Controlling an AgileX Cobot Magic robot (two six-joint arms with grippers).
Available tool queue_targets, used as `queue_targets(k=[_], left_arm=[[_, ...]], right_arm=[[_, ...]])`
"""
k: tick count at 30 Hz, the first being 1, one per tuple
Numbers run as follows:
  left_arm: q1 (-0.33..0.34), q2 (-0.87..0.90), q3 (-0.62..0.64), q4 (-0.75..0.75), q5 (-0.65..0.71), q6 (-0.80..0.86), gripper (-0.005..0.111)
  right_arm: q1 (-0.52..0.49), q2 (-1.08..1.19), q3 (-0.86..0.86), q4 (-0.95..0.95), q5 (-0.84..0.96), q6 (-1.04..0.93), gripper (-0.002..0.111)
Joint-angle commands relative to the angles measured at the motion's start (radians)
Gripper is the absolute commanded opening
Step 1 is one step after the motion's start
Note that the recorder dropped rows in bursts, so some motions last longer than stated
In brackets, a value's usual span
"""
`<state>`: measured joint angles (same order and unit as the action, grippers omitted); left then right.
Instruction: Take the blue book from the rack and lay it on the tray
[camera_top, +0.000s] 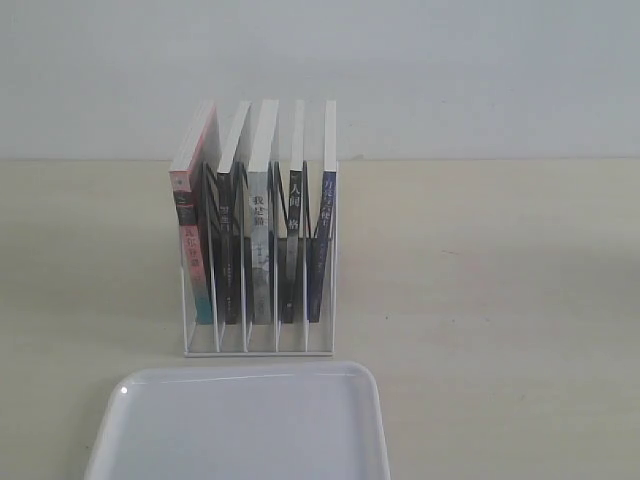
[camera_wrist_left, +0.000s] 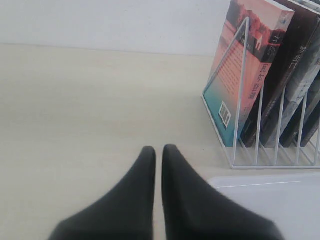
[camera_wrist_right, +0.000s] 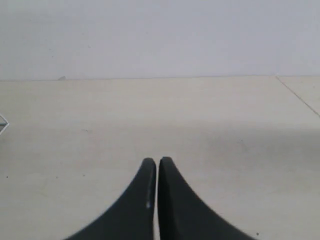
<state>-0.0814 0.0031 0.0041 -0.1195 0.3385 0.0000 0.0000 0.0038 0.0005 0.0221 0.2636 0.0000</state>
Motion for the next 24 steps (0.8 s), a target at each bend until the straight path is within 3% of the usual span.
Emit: queue_targets(k=[1, 3, 5, 6, 8, 11, 13, 16, 24], left_arm=[[0.001, -0.003, -0.004, 0.004, -0.004, -0.006, 0.004], [0.001, -0.003, -0.004, 0.004, -0.004, -0.006, 0.004], [0.001, -0.003, -0.004, 0.004, -0.004, -0.006, 0.004], [0.001, -0.003, -0.004, 0.004, -0.004, -0.006, 0.004], [0.001, -0.003, -0.004, 0.004, -0.004, -0.006, 0.004], [0.001, -0.003, -0.004, 0.004, -0.004, -0.006, 0.004], [0.001, -0.003, -0.004, 0.004, -0.004, -0.006, 0.004], [0.001, -0.003, -0.004, 0.004, -0.004, -0.006, 0.004], [0.001, -0.003, -0.004, 0.004, -0.004, -0.006, 0.004]], right_arm=[[-0.001, -0.004, 0.000, -0.005, -0.238, -0.006, 0.001], [0.000, -0.004, 0.000, 0.040, -0.639, 0.101, 0.001], [0.000, -0.004, -0.019, 0.033, -0.812, 0.192, 0.001], [0.000, -0.004, -0.052, 0.022, -0.812, 0.215, 0.001], [-0.001, 0.020, -0.168, -0.066, -0.718, 0.290, 0.001], [-0.001, 0.213, -0.362, -0.382, -0.273, 0.718, 0.001], [-0.001, 0.304, -0.396, -0.374, -0.099, 0.821, 0.001], [-0.001, 0.440, -0.408, -0.252, 0.074, 0.717, 0.001], [0.000, 0.650, -0.408, 0.424, 0.245, -0.064, 0.001]])
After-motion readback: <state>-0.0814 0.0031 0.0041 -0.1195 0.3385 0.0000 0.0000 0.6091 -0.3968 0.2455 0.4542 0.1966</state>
